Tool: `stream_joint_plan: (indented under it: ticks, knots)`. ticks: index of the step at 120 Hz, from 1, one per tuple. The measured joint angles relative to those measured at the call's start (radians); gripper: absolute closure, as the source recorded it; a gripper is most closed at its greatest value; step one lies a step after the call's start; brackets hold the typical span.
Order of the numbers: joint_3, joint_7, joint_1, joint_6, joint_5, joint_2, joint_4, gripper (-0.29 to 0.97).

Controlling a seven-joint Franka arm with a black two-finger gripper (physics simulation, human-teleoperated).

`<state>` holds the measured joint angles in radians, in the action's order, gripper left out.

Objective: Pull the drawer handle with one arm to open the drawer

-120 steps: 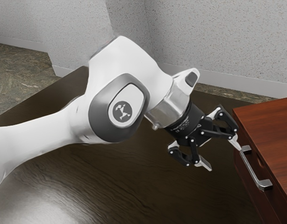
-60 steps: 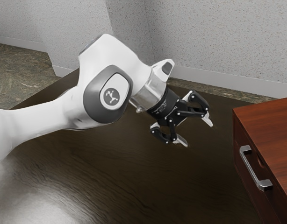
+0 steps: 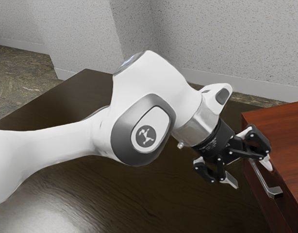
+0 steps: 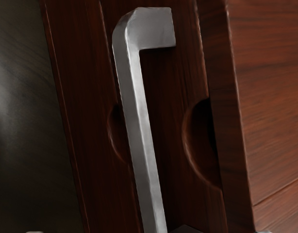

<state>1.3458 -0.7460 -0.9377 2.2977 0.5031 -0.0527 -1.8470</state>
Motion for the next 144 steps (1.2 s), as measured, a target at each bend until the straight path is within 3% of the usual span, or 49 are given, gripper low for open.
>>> stream_joint_plan:
  ticks: [42,61,94,117,144]
  knots:
    - [0.001,-0.006,-0.028,0.021,-0.003,0.001,-0.007,0.31]
    - [0.010,-0.008,-0.072,0.035,-0.003,0.001,-0.009,0.35]
    - [0.032,-0.010,-0.057,0.054,-0.001,-0.004,-0.026,0.39]
    - [0.183,-0.012,-0.213,0.065,0.013,-0.053,-0.028,0.40]
    - [0.203,-0.013,-0.241,0.072,0.041,-0.059,-0.036,0.43]
